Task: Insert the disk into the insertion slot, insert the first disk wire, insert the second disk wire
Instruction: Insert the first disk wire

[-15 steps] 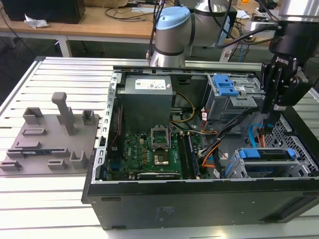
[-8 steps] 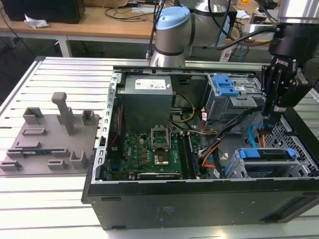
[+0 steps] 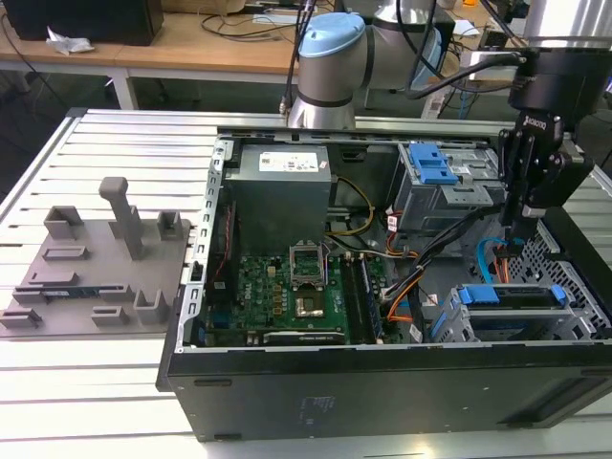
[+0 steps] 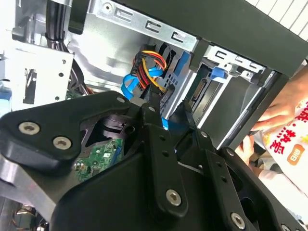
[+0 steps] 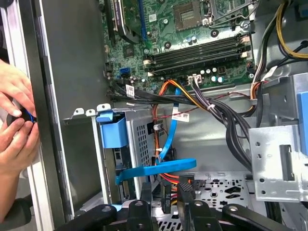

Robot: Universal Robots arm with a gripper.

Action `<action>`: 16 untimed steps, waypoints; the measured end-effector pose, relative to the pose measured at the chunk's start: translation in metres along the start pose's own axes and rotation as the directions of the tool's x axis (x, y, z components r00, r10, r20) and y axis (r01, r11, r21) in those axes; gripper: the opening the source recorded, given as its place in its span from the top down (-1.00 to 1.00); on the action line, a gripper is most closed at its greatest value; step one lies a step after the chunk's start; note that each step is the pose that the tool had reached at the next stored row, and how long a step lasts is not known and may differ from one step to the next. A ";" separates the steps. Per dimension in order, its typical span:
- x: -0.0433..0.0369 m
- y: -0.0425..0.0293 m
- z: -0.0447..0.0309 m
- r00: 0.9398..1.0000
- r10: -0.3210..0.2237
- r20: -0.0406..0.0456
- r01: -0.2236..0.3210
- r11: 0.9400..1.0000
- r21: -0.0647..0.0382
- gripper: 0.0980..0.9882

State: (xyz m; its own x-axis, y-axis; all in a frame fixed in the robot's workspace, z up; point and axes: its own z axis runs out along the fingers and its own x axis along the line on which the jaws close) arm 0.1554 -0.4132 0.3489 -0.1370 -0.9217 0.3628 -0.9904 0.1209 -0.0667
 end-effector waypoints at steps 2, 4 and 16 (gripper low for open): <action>-0.0013 0.0002 -0.0004 1.000 0.000 0.000 0.000 1.000 0.000 0.44; -0.0025 0.0007 0.0000 1.000 0.005 -0.002 -0.005 1.000 0.013 0.44; -0.0066 0.0044 0.0031 1.000 0.016 -0.005 -0.016 0.999 0.041 0.44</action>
State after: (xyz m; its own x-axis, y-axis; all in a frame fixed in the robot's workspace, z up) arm 0.1520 -0.4078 0.3433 -0.1532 -0.9177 0.3666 -0.9865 0.1204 -0.1108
